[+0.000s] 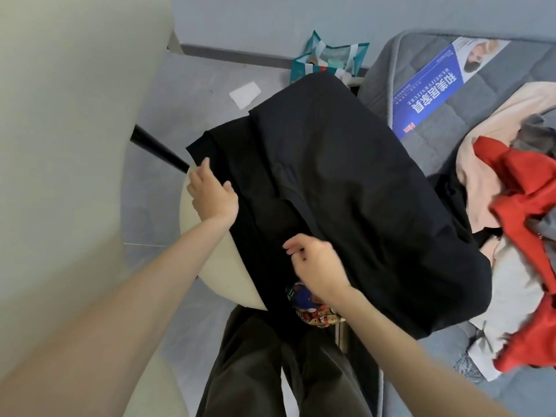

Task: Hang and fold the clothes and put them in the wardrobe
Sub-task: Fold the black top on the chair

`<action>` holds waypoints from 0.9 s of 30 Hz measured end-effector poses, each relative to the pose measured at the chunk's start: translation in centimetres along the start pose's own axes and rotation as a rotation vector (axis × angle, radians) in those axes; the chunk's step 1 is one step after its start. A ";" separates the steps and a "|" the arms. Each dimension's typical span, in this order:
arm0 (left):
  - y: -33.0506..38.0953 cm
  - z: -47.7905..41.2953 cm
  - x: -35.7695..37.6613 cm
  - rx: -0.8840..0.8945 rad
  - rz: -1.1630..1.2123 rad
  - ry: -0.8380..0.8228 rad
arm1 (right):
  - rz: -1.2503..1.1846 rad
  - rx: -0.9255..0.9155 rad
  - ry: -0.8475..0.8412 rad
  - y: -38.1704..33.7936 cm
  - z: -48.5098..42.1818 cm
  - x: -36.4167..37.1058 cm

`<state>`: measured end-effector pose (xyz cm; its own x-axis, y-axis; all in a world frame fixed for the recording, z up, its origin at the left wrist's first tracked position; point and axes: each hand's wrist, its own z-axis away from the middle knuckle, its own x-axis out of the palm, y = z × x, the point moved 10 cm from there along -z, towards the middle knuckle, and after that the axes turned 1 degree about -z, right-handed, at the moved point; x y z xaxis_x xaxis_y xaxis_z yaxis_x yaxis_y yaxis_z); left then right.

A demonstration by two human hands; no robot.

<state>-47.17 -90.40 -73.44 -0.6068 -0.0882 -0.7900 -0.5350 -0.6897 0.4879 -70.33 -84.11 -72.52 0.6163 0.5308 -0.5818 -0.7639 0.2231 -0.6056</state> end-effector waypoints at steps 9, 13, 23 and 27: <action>5.9 4.0 9.1 -0.341 0.430 -0.404 | 0.451 0.155 0.336 6.8 -1.2 -15.3; 5.2 4.0 11.0 -0.382 0.455 -0.457 | 0.564 0.386 0.191 11.8 0.0 -16.2; 10.4 1.9 13.5 -0.394 0.686 -0.463 | 0.505 0.239 0.358 11.5 -0.4 -18.8; 15.7 0.3 14.2 -0.266 0.660 -0.542 | 0.539 0.257 0.490 12.6 0.1 -20.3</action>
<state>-64.32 -102.25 -76.86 -0.9733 -0.2212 -0.0615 0.1351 -0.7684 0.6255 -92.47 -91.96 -68.27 0.1151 0.2107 -0.9707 -0.9661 0.2509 -0.0601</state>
